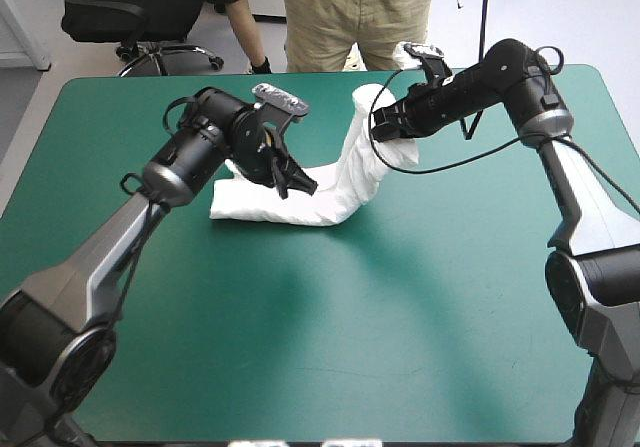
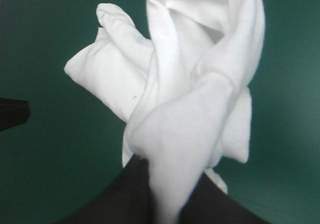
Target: Fold the cloth
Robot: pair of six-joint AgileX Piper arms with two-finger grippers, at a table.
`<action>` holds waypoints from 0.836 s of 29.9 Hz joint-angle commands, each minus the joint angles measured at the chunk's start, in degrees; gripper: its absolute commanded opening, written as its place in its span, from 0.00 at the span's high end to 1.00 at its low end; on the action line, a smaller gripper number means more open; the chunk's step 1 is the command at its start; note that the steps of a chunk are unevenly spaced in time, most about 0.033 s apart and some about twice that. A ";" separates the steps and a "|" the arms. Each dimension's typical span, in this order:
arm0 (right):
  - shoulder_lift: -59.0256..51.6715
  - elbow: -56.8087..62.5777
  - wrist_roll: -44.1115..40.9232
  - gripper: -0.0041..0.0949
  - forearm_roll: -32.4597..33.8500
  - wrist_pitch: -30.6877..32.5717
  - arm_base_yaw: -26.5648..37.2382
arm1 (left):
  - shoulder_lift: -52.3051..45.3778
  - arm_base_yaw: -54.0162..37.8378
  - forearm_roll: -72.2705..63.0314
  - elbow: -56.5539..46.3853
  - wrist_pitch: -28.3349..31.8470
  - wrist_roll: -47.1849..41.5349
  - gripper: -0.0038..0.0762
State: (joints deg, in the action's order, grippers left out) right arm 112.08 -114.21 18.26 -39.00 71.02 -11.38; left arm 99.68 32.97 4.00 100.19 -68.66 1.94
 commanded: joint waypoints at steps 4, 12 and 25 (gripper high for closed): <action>-3.83 -1.98 -0.37 0.97 3.34 -5.33 -5.77 | -18.11 0.12 0.98 -16.05 0.28 -0.85 0.97; 0.36 -2.09 -6.43 0.97 7.09 -14.58 -13.15 | -36.15 0.12 -0.15 -31.90 -1.35 -2.42 0.97; 16.18 -24.07 -10.71 0.72 5.83 -10.87 -22.47 | -45.86 0.12 -0.57 -36.90 -3.30 -7.37 0.97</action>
State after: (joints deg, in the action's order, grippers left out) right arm 130.30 -132.03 7.59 -30.32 59.25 -33.51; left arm 54.48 32.97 3.83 62.08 -70.46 -4.18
